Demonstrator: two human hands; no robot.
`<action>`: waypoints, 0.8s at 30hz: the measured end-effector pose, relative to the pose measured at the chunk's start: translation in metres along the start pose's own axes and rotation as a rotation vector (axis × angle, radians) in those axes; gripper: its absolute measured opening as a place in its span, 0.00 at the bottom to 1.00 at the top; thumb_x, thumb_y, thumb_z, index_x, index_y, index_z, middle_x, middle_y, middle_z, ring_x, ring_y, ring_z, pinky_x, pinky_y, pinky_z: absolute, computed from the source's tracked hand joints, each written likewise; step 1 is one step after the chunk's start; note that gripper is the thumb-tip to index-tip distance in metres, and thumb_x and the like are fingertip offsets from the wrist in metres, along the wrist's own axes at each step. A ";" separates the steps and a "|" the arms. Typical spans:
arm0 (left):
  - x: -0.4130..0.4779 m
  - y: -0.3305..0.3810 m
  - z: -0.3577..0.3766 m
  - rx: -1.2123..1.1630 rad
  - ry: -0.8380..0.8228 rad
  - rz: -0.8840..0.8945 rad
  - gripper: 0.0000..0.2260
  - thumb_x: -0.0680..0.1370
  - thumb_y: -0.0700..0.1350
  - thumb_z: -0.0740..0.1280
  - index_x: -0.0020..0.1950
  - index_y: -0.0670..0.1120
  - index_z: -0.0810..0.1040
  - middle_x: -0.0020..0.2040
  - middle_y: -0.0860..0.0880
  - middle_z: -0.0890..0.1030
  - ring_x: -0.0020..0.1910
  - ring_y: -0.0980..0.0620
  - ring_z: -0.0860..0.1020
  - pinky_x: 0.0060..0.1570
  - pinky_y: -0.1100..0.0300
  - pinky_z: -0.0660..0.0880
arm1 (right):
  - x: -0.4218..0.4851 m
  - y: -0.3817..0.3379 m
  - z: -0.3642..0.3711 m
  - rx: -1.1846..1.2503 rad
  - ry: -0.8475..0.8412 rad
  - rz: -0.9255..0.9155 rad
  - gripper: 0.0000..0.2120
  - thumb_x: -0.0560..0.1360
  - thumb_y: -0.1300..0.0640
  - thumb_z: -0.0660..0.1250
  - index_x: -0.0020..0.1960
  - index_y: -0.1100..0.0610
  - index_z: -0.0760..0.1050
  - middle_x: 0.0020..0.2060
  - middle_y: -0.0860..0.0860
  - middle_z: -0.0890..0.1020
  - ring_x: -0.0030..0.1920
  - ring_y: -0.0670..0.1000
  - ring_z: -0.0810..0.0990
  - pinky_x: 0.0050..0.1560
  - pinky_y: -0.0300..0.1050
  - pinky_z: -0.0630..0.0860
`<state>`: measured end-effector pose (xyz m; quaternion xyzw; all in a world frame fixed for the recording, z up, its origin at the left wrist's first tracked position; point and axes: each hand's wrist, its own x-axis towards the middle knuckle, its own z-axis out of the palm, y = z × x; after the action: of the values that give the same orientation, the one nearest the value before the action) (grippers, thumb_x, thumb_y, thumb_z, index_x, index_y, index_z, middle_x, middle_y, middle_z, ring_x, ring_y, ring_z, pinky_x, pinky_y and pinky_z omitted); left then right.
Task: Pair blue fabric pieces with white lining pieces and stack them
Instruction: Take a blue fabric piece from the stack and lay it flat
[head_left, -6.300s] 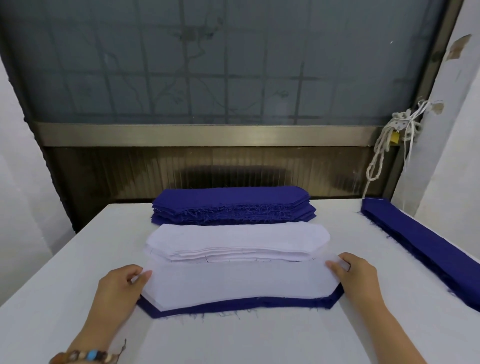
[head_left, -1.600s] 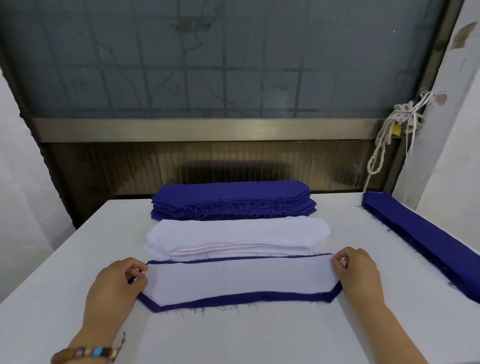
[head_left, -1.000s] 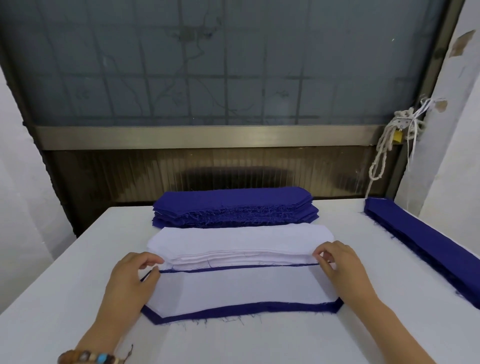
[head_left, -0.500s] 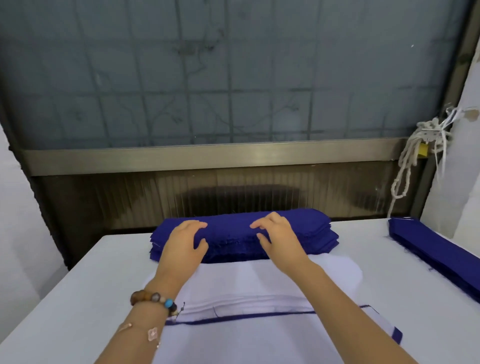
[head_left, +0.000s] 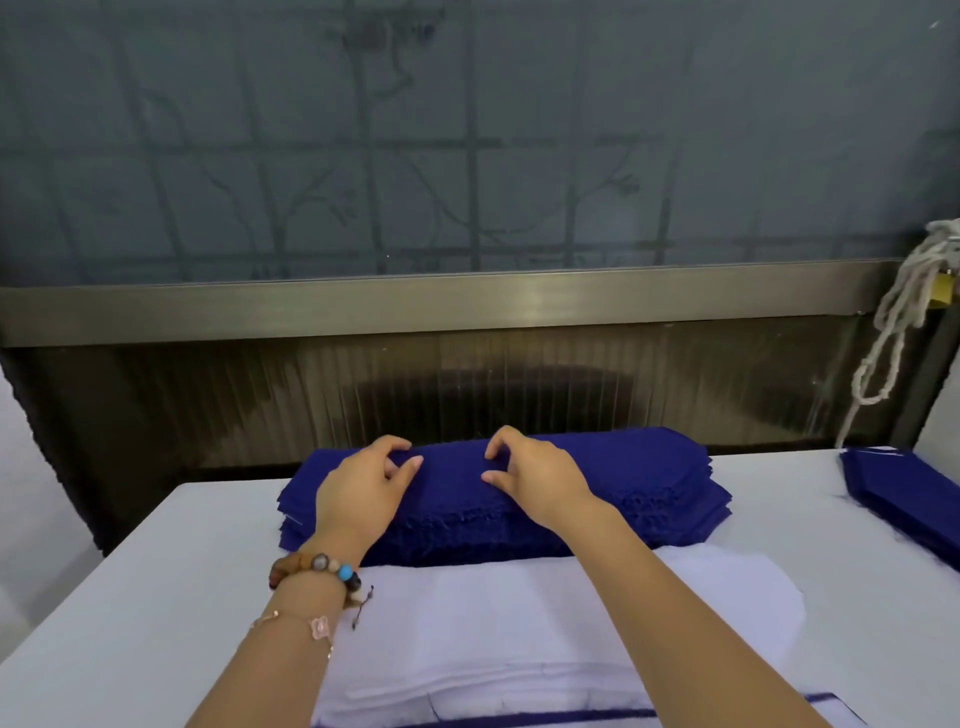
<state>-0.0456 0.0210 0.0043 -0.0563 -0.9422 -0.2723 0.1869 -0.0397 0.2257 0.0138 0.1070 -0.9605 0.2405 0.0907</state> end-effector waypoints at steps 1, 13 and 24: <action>0.006 -0.001 -0.001 0.048 -0.037 -0.019 0.19 0.80 0.57 0.61 0.69 0.53 0.71 0.39 0.56 0.78 0.41 0.56 0.77 0.36 0.60 0.71 | 0.004 0.000 0.000 -0.053 -0.017 0.013 0.19 0.79 0.46 0.64 0.67 0.49 0.66 0.48 0.50 0.80 0.49 0.52 0.79 0.46 0.46 0.74; 0.005 0.004 0.013 0.193 0.096 0.029 0.12 0.79 0.58 0.62 0.60 0.55 0.71 0.35 0.56 0.73 0.33 0.58 0.73 0.27 0.63 0.63 | 0.022 0.014 0.000 0.081 -0.052 0.084 0.22 0.75 0.42 0.67 0.66 0.45 0.67 0.41 0.46 0.76 0.49 0.51 0.79 0.44 0.44 0.74; 0.011 0.004 0.019 0.284 -0.015 0.084 0.14 0.82 0.53 0.57 0.68 0.56 0.69 0.66 0.54 0.70 0.69 0.52 0.64 0.73 0.45 0.54 | 0.021 0.016 0.006 0.101 -0.003 0.103 0.31 0.67 0.33 0.70 0.65 0.43 0.68 0.52 0.46 0.80 0.51 0.49 0.77 0.41 0.42 0.70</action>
<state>-0.0607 0.0342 -0.0045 -0.0708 -0.9694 -0.1276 0.1973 -0.0641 0.2327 0.0060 0.0621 -0.9515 0.2928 0.0713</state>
